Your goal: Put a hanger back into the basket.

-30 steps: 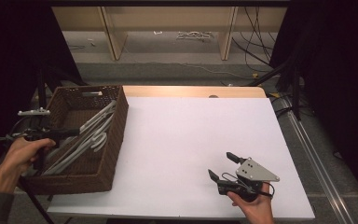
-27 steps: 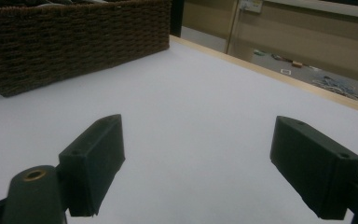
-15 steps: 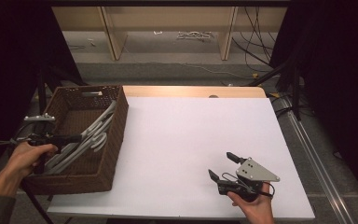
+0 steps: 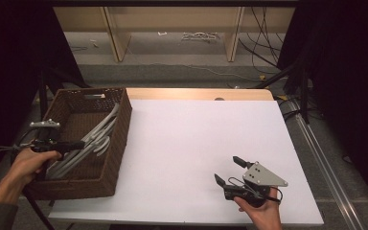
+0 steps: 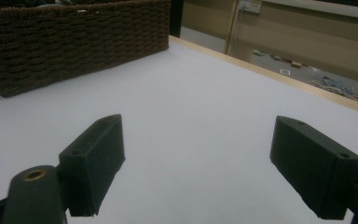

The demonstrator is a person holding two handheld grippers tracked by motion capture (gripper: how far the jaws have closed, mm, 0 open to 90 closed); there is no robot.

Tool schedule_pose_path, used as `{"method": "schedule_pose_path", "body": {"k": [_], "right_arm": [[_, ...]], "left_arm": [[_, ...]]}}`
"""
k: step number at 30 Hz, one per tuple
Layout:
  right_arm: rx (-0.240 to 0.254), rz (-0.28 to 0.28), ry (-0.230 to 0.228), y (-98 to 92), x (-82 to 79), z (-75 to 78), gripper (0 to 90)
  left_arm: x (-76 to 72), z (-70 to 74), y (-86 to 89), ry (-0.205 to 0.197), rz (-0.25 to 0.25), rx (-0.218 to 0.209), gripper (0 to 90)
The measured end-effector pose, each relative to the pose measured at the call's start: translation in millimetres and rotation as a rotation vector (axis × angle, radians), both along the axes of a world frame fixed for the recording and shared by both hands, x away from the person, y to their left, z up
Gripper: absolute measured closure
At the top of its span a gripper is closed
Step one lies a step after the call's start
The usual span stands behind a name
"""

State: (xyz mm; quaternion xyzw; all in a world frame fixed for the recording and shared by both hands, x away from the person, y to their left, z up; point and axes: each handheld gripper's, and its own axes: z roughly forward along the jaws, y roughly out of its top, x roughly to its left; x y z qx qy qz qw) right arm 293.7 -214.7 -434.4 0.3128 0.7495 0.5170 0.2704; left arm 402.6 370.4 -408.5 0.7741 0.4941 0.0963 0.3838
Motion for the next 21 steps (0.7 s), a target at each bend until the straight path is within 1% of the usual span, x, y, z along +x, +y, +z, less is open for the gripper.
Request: {"method": "schedule_pose_path", "body": {"k": [1,2,3,6,8,11,12,13,14,15,18,19,21], "right_arm": [[0.000,0.000,0.000,0.0,0.1,-0.1,18.6],[-0.001,-0.001,-0.002,0.0,0.4,-0.4,18.6],[-0.002,-0.001,-0.005,-0.1,0.6,-0.4,18.6],[-0.001,0.001,0.001,0.1,0.0,0.0,18.6],[0.000,0.000,0.000,0.1,0.0,-0.1,18.6],[-0.002,0.001,0.001,0.2,-0.1,0.1,18.6],[-0.002,0.002,0.000,0.3,0.0,0.1,18.6],[-0.001,0.006,-0.002,0.3,0.2,0.0,18.6],[0.005,0.012,-0.004,0.5,0.5,-0.4,18.6],[0.005,0.011,-0.005,0.5,0.5,-0.3,18.6],[0.012,0.008,-0.007,0.7,0.7,-0.7,18.6],[0.000,0.001,0.000,0.1,-0.1,0.1,18.6],[-0.001,0.002,0.000,0.3,0.2,0.0,18.6]], "left_arm": [[-1.4,2.3,-1.9,-0.011,0.030,-0.028,80.3],[-1.9,5.9,0.0,-0.014,0.021,-0.028,78.5],[-2.2,9.2,1.0,-0.027,0.012,-0.027,78.4],[-4.9,17.6,1.3,-0.050,0.036,-0.062,77.0],[-8.3,25.7,0.8,-0.068,0.032,-0.068,76.0],[-10.7,30.8,-0.5,-0.092,0.030,-0.089,72.4],[-11.4,32.1,-1.3,-0.102,0.038,-0.096,70.9],[-11.6,33.0,-1.5,-0.106,0.039,-0.103,68.7],[-11.5,33.4,-2.1,-0.119,0.046,-0.106,65.7],[-11.2,33.2,-2.2,-0.122,0.050,-0.107,61.8],[-11.2,33.1,-2.7,-0.125,0.078,-0.113,55.3],[-11.5,33.7,-3.2,-0.127,0.082,-0.115,52.4],[-13.3,36.3,-6.3,-0.148,0.102,-0.125,47.3]]}}
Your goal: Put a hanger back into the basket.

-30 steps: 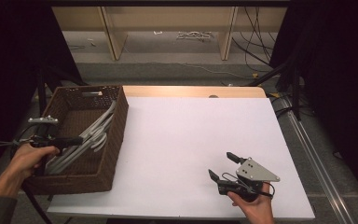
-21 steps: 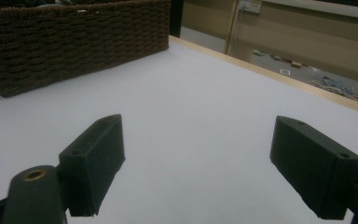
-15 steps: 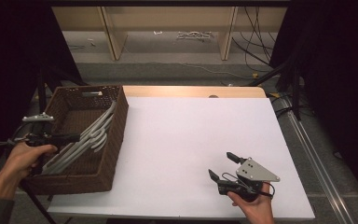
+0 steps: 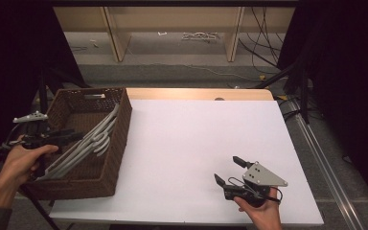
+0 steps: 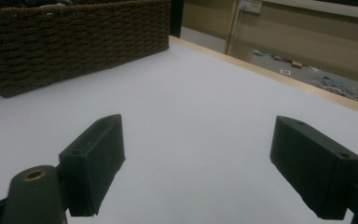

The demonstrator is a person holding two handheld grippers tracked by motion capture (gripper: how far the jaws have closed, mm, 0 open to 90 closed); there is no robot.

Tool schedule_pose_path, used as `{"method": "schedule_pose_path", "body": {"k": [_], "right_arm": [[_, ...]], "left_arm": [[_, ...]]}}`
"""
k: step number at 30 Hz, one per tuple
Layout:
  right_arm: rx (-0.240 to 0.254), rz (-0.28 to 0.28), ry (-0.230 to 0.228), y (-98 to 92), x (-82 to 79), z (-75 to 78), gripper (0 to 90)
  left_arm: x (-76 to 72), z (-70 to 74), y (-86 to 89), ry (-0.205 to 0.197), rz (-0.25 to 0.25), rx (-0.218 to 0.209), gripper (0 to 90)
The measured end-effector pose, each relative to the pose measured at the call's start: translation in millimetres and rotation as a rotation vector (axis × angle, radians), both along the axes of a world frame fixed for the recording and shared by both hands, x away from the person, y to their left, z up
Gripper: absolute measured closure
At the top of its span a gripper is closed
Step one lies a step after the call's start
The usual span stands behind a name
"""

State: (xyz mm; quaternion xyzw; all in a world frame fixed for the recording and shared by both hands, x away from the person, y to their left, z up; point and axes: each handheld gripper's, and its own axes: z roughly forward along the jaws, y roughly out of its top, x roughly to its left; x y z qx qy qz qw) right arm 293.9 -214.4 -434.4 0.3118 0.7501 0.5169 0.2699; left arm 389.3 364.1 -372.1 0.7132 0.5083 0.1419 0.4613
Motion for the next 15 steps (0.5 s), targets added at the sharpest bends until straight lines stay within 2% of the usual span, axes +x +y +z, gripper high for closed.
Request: {"method": "schedule_pose_path", "body": {"k": [6,15], "right_arm": [[0.001,-0.002,-0.007,-0.1,0.5,-0.4,18.6],[0.002,-0.001,-0.007,-0.2,0.5,-0.3,18.6]], "left_arm": [[-7.2,11.4,-12.0,-0.061,0.025,-0.032,37.8],[-19.6,26.4,-46.0,-0.126,-0.010,-0.070,31.7]]}}
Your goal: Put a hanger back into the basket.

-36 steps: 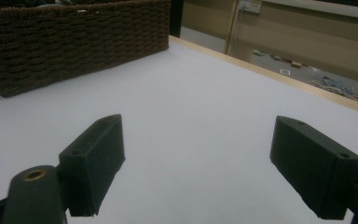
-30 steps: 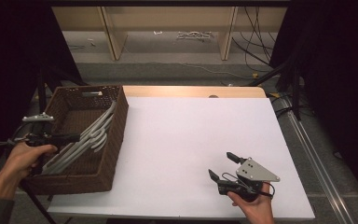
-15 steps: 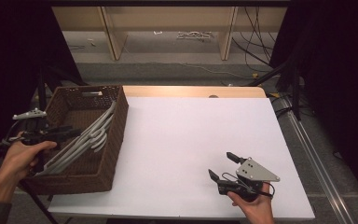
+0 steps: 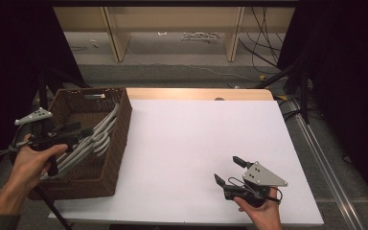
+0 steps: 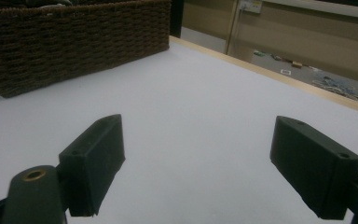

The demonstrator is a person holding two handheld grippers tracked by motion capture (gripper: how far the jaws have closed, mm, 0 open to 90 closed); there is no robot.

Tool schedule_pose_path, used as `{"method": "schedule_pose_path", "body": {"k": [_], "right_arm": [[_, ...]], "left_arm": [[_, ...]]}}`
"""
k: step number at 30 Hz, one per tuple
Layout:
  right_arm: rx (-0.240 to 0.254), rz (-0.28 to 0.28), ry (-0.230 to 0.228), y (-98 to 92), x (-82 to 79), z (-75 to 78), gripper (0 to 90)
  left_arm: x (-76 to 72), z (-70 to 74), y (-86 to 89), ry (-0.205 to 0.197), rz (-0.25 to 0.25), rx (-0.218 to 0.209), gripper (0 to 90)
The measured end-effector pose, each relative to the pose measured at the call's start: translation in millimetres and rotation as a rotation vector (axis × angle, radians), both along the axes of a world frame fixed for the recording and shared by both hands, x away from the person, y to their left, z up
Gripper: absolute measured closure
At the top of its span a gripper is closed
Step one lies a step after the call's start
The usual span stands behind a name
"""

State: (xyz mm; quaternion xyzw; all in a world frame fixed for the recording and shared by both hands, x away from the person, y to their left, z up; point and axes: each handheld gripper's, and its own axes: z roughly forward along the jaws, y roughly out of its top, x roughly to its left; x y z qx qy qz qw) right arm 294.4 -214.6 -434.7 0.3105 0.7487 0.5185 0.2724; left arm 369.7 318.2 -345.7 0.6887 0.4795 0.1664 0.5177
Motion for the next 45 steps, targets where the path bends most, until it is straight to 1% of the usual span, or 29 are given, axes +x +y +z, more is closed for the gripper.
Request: {"method": "schedule_pose_path", "body": {"k": [2,3,7,12,14,16,17,18,19,20,21,22,23,24,25,27,28,30,32,33,35,39,40,41,42,45], "right_arm": [[0.001,-0.001,0.007,-0.4,-0.3,-0.1,18.6],[0.002,-0.001,0.004,-0.6,-0.1,0.1,18.6],[0.004,-0.001,0.008,-0.1,-0.6,0.1,18.6],[0.002,-0.001,0.005,-0.6,-0.5,0.3,18.5],[0.003,-0.001,0.007,-0.4,-0.7,0.3,18.5],[-0.010,0.001,0.017,-1.1,-2.0,1.7,18.5],[-0.001,0.003,0.008,-0.6,-1.4,1.2,18.5],[0.004,0.003,0.021,-0.4,-2.3,1.4,18.5],[0.006,0.000,0.008,-0.5,-1.7,1.2,18.4],[0.004,0.002,0.012,-0.7,-2.0,1.5,18.3],[0.005,0.004,0.004,-1.0,-1.8,1.7,18.2],[0.006,0.006,0.004,-1.2,-1.8,1.8,18.1],[0.006,0.004,-0.002,-1.7,-1.7,2.0,18.0],[0.002,0.003,0.006,-2.4,-2.2,2.4,17.9],[0.004,0.001,0.004,-2.4,-2.2,2.4,17.9],[0.006,0.000,0.004,-2.5,-2.6,2.7,17.6],[0.007,0.000,0.004,-2.3,-2.7,2.7,17.5],[0.008,0.002,0.004,-1.9,-2.9,2.6,17.4],[0.011,0.005,0.008,-1.3,-3.1,2.6,17.3],[0.019,0.006,0.019,-0.4,-3.9,2.5,17.3],[0.012,0.005,0.002,-0.6,-3.0,2.7,17.2],[0.019,0.010,0.016,0.0,-4.1,2.9,16.8],[0.021,0.013,0.017,0.1,-4.1,2.7,16.7],[0.020,0.013,0.016,0.1,-4.1,2.7,16.6],[0.020,0.011,0.016,0.0,-4.3,2.8,16.5],[0.024,0.010,0.019,-0.1,-4.6,2.7,16.2]], "left_arm": [[-2.8,2.1,-7.7,-0.010,-0.015,0.000,29.7],[-5.2,3.5,-13.4,-0.022,-0.024,-0.005,29.5],[-11.9,5.0,-31.6,-0.043,-0.063,-0.009,28.6],[-22.2,7.4,-53.7,-0.089,-0.100,-0.002,27.0],[-26.4,7.7,-64.9,-0.101,-0.121,-0.009,26.6],[-29.2,6.6,-73.5,-0.116,-0.135,-0.007,26.6],[-30.2,4.9,-79.4,-0.121,-0.149,-0.003,26.6],[-30.7,4.0,-82.5,-0.121,-0.157,0.002,26.6],[-31.3,2.5,-86.5,-0.125,-0.165,0.006,26.6],[-31.7,0.6,-90.6,-0.130,-0.172,0.006,26.5],[-32.1,-0.9,-94.1,-0.127,-0.184,0.007,26.3],[-32.7,-2.2,-97.6,-0.127,-0.197,0.021,26.0],[-33.5,-3.9,-101.5,-0.126,-0.202,0.025,26.0],[-33.6,-4.5,-102.4,-0.133,-0.205,0.034,26.0],[-34.6,-6.0,-105.1,-0.143,-0.205,0.042,26.0],[-36.4,-8.6,-109.2,-0.154,-0.208,0.039,26.0],[-37.3,-9.5,-110.8,-0.155,-0.214,0.037,26.0],[-39.7,-11.5,-115.6,-0.165,-0.232,0.047,25.7],[-42.4,-14.5,-121.6,-0.185,-0.248,0.055,25.1],[-43.1,-16.0,-123.9,-0.187,-0.253,0.052,24.6],[-44.7,-20.9,-129.1,-0.195,-0.272,0.053,24.3],[-46.8,-33.7,-137.7,-0.202,-0.298,0.035,22.9],[-47.1,-34.8,-138.4,-0.203,-0.301,0.033,22.4],[-47.2,-38.0,-140.2,-0.209,-0.317,0.023,21.9],[-47.5,-38.8,-140.7,-0.214,-0.323,0.034,21.0],[-48.4,-44.2,-143.5,-0.224,-0.338,0.029,20.0]]}}
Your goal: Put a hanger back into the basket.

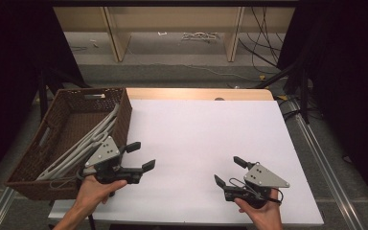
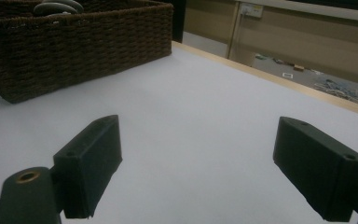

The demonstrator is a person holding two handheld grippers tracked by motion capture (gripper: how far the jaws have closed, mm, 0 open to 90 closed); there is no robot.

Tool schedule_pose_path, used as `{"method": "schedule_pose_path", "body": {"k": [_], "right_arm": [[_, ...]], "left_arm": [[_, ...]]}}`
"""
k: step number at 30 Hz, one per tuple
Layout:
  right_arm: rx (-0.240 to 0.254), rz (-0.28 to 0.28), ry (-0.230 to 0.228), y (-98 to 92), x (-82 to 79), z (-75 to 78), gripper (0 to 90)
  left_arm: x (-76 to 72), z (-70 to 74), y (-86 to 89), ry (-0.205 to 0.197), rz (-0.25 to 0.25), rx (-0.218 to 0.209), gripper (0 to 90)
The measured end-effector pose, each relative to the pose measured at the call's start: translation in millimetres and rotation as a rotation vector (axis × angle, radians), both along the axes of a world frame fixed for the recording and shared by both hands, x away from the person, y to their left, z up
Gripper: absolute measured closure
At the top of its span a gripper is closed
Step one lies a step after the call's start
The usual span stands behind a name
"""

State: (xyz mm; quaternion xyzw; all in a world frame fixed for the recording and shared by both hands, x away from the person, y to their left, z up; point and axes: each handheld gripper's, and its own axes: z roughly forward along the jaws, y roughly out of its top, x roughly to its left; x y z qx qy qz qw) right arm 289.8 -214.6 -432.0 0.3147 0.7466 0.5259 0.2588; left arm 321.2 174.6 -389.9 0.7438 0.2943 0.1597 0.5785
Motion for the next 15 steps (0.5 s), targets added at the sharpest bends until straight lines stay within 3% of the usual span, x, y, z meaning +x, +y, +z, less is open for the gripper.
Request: {"method": "schedule_pose_path", "body": {"k": [1,4,5,8,9,12,15], "right_arm": [[-0.002,-0.004,-0.021,-0.5,1.0,0.0,16.1],[0.000,-0.004,-0.022,-0.8,0.7,0.4,16.0],[-0.001,0.000,-0.003,-0.9,-0.4,1.0,16.0],[0.011,0.000,-0.015,-0.6,0.1,0.5,15.9],[0.030,0.007,0.003,0.2,-0.6,0.3,15.8],[0.020,-0.003,-0.018,-1.3,0.1,0.9,15.8],[0.029,-0.003,-0.003,-0.9,-0.6,0.8,15.8]], "left_arm": [[-0.3,-1.3,-0.8,-0.003,-0.003,-0.001,19.4],[-2.7,-6.5,-3.2,-0.012,-0.002,0.003,17.6],[-3.2,-7.5,-3.6,-0.015,-0.002,0.003,16.5],[-5.4,-13.2,-5.7,-0.031,-0.001,0.009,16.4],[-6.0,-14.8,-6.1,-0.034,0.001,0.015,16.4],[-8.9,-25.3,-9.0,-0.025,0.008,0.030,16.4],[-10.9,-33.8,-10.7,-0.032,0.005,0.050,16.4]]}}
